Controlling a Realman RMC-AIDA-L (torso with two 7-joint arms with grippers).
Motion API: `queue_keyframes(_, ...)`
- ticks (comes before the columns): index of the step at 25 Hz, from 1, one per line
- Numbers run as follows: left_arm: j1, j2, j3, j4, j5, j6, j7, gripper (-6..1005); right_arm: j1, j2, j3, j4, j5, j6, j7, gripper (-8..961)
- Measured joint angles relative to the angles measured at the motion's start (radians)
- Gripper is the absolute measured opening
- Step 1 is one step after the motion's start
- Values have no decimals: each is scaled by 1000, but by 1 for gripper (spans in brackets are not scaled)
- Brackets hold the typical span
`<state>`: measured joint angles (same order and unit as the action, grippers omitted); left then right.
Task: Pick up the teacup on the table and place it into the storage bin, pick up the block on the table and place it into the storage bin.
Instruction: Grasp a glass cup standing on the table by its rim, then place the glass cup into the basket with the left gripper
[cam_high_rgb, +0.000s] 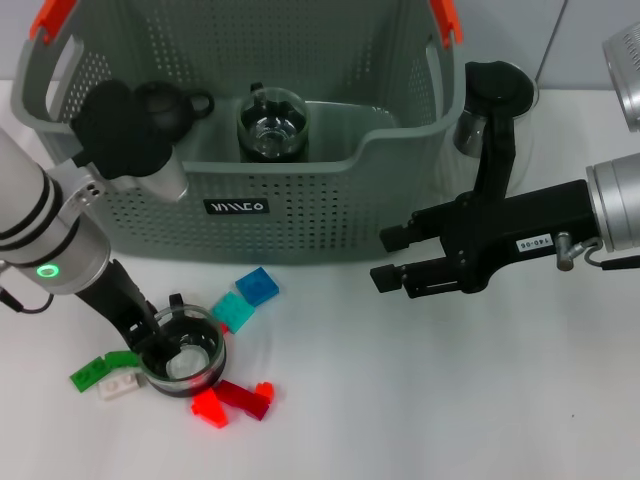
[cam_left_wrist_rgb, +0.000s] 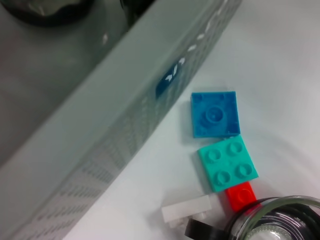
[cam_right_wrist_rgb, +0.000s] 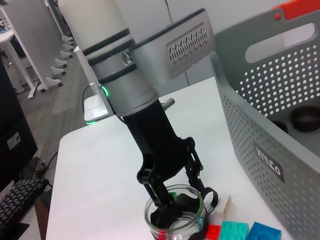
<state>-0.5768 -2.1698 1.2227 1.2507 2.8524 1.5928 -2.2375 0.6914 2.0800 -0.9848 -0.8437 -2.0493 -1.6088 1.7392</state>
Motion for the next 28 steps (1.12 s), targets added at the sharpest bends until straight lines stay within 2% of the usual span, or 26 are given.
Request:
queue_keyframes(7, 0, 0, 10, -6, 3, -19, -9, 594, -3, 0, 0, 0, 0, 1, -1, 610)
queue_keyframes(28, -16, 1, 10, 17, -4, 25, -31, 85, -6, 1, 0, 0, 1, -4, -6, 609)
